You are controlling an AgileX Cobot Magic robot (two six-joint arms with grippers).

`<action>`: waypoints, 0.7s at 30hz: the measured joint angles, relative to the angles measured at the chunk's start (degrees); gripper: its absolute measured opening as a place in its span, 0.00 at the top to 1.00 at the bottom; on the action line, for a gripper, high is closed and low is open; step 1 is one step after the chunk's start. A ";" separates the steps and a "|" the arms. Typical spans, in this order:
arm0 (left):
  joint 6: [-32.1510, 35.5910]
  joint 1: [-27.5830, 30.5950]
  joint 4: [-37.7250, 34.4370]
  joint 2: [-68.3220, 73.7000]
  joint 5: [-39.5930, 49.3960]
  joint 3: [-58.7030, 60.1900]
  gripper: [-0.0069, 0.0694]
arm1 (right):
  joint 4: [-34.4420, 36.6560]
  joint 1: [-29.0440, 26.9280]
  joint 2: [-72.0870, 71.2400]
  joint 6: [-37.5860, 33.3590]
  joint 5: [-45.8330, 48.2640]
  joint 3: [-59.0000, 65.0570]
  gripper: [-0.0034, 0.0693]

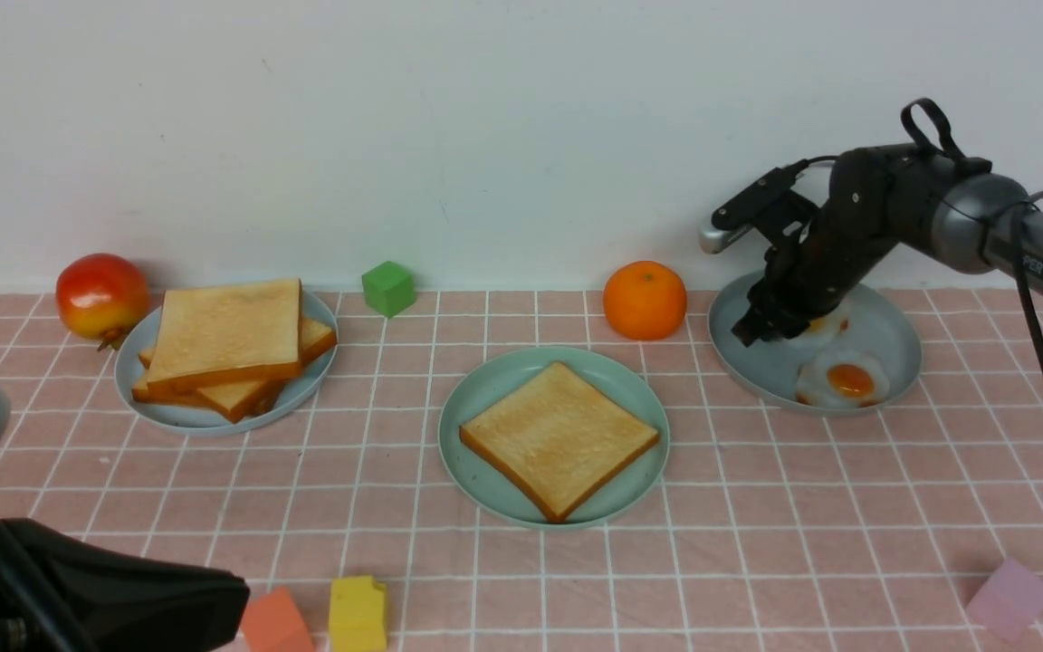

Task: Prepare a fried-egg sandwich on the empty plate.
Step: Use the right arm to grab a fried egg

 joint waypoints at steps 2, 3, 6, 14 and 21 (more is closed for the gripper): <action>0.00 0.00 0.00 0.00 0.00 0.00 0.92 | -0.06 0.00 -0.10 0.00 0.81 -0.05 0.63; 0.00 0.00 0.00 0.00 0.00 0.00 0.92 | -0.06 0.00 -0.10 0.00 1.00 -0.05 0.63; 0.00 0.00 0.00 0.00 0.00 0.00 0.92 | -0.18 0.00 -0.19 0.00 1.54 -0.10 0.63; 0.00 0.00 0.00 0.00 0.00 0.00 0.92 | -0.74 0.00 0.10 0.00 2.52 -0.45 0.63; 0.00 0.00 0.00 0.00 0.00 0.00 0.92 | -1.32 0.00 0.10 1.27 2.81 -0.55 0.67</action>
